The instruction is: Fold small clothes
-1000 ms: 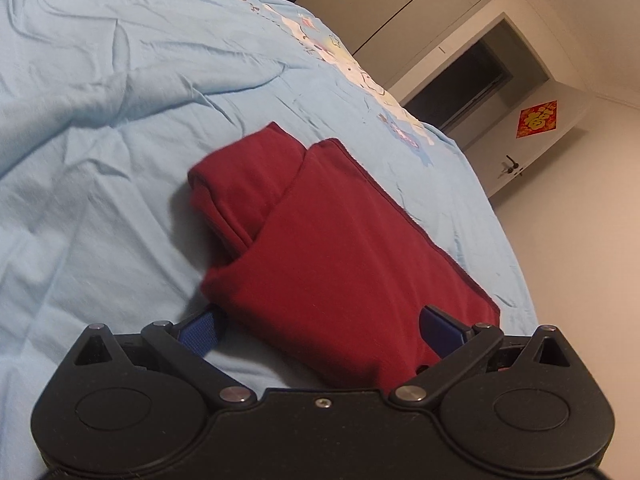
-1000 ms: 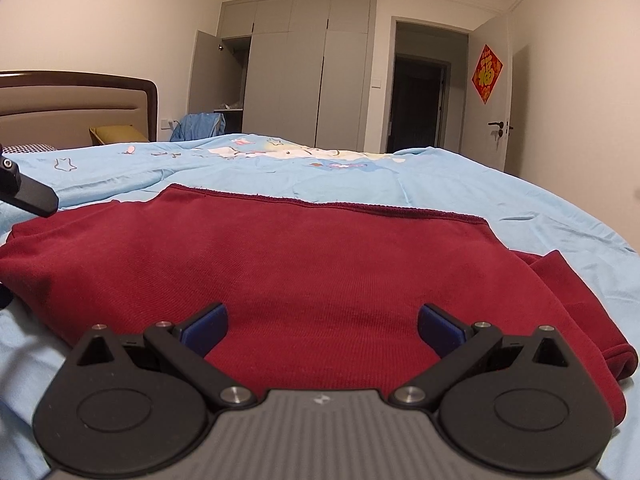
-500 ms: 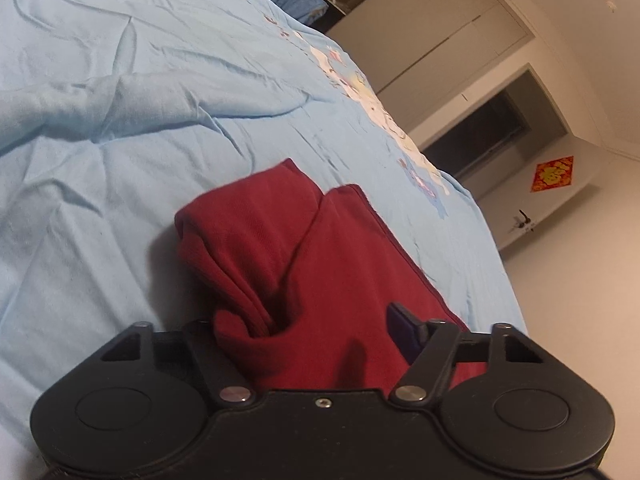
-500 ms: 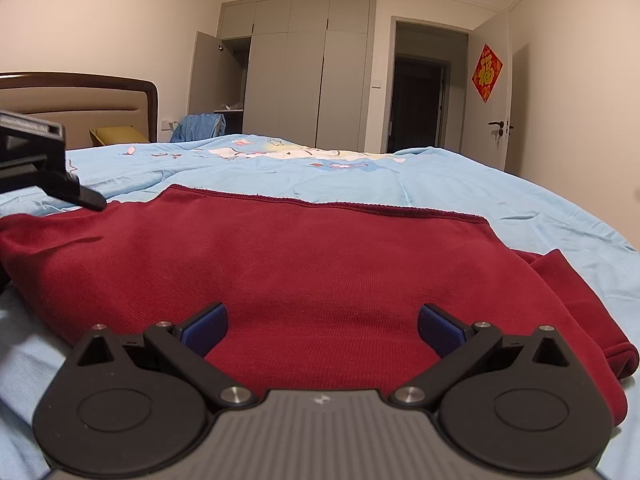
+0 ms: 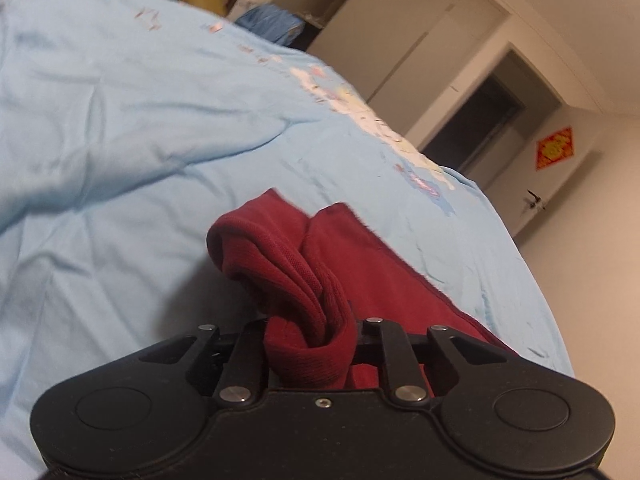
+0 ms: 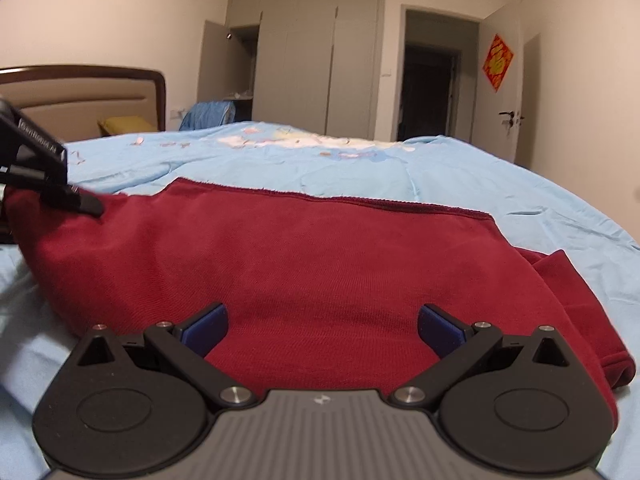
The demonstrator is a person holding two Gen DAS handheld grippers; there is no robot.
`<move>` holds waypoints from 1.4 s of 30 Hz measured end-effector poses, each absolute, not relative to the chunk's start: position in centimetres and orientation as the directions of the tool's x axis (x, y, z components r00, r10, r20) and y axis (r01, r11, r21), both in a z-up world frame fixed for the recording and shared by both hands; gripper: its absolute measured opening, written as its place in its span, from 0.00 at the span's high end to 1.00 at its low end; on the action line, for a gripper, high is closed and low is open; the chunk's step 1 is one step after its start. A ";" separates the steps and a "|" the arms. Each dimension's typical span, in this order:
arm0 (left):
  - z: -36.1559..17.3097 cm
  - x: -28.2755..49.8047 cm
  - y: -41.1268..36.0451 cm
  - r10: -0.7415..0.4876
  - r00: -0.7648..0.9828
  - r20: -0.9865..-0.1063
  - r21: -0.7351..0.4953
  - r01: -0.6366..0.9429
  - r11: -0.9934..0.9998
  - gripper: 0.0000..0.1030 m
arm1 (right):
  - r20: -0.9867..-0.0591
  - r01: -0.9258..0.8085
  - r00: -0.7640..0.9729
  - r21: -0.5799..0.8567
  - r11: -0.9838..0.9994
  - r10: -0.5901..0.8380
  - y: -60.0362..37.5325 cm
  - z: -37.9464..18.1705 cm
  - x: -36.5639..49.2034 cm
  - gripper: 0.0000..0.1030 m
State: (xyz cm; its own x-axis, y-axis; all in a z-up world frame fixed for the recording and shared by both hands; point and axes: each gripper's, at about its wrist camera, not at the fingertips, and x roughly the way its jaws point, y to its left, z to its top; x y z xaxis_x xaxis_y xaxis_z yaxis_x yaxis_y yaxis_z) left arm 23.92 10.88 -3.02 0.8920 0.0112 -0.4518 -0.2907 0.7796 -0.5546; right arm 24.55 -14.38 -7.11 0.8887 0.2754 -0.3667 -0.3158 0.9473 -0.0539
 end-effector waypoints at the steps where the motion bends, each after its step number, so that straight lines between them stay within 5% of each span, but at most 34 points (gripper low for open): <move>1: -2.4 24.1 10.5 0.010 0.895 -0.446 -0.528 -0.272 0.804 0.83 | -0.381 -0.328 0.880 -0.053 0.943 0.284 -14.7 -6.7 24.6 0.00; 7: 1.1 25.1 7.0 -0.031 0.921 -0.389 -0.356 -0.120 0.927 0.84 | -0.344 -0.318 0.900 -0.096 0.943 0.269 -17.5 -4.4 22.2 0.00; 17: 3.5 26.5 0.0 -0.237 0.904 -0.356 -0.236 0.158 0.959 0.84 | -0.309 -0.004 0.951 -0.100 0.995 -0.027 -25.4 -2.4 20.5 0.00; 31: -0.4 25.6 -8.9 -0.361 0.785 -0.503 -0.021 0.407 0.913 0.83 | -0.365 0.153 0.919 -0.023 0.988 -0.150 -31.9 -3.4 19.1 0.00; 33: -0.8 25.3 -9.4 -0.347 0.786 -0.512 0.007 0.408 0.913 0.80 | -0.374 0.145 0.918 -0.003 0.989 -0.135 -32.1 -3.5 19.4 0.00; 42: -0.3 23.3 -9.1 -0.378 0.783 -0.494 -0.007 0.432 0.902 0.38 | -0.400 0.090 0.916 0.144 0.985 -0.026 -33.0 -3.0 20.0 0.00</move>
State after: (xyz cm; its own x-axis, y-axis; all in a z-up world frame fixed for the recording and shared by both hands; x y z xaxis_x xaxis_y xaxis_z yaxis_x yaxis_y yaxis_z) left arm 23.30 -9.14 -0.27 0.7828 -0.3785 -0.4940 0.4319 0.9019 -0.0066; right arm 20.00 -32.95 -3.01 0.9160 -0.0256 -0.4004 0.0905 0.9854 0.1440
